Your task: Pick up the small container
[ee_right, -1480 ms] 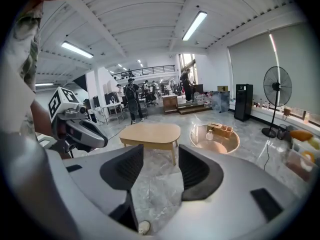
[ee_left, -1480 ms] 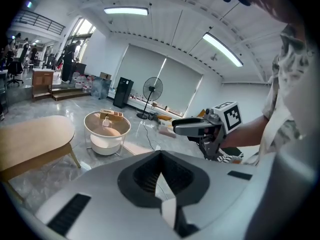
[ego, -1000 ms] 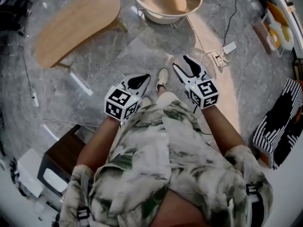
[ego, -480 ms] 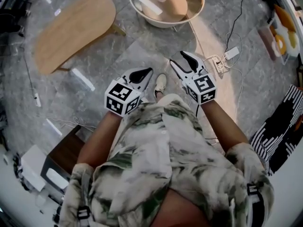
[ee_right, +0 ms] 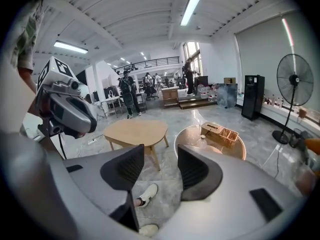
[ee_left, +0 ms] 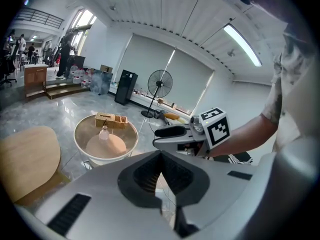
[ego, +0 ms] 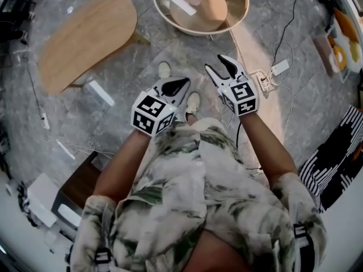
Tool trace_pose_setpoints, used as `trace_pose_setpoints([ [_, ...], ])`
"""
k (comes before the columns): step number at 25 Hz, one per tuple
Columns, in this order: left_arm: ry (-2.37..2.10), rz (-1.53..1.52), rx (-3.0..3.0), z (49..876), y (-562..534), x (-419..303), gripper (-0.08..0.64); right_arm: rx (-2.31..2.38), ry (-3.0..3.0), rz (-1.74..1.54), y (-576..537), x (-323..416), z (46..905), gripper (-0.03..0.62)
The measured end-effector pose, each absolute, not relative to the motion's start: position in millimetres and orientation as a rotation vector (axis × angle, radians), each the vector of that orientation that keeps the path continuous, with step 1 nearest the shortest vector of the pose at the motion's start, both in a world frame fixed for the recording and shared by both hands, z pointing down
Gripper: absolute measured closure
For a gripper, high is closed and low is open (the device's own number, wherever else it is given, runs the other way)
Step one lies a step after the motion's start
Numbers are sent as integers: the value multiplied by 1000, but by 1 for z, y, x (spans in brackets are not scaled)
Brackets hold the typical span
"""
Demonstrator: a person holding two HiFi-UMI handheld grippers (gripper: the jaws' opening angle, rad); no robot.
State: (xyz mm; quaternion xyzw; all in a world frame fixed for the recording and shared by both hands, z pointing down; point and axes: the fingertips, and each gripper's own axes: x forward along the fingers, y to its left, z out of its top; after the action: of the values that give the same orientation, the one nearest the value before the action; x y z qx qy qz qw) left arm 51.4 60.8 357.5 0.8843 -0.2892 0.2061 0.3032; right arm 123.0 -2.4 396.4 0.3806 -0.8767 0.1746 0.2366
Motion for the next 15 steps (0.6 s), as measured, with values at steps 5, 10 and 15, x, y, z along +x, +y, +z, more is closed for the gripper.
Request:
trace_pose_setpoints([
  [5, -707, 545, 2358, 389, 12, 51, 538, 1061, -2367, 450, -66, 113, 436, 364],
  [10, -652, 552, 2362, 424, -38, 40, 538, 1076, -2326, 431, -135, 99, 486, 362],
  [15, -598, 576, 2378, 467, -99, 28, 538, 1119, -2274, 451, -218, 87, 553, 362],
])
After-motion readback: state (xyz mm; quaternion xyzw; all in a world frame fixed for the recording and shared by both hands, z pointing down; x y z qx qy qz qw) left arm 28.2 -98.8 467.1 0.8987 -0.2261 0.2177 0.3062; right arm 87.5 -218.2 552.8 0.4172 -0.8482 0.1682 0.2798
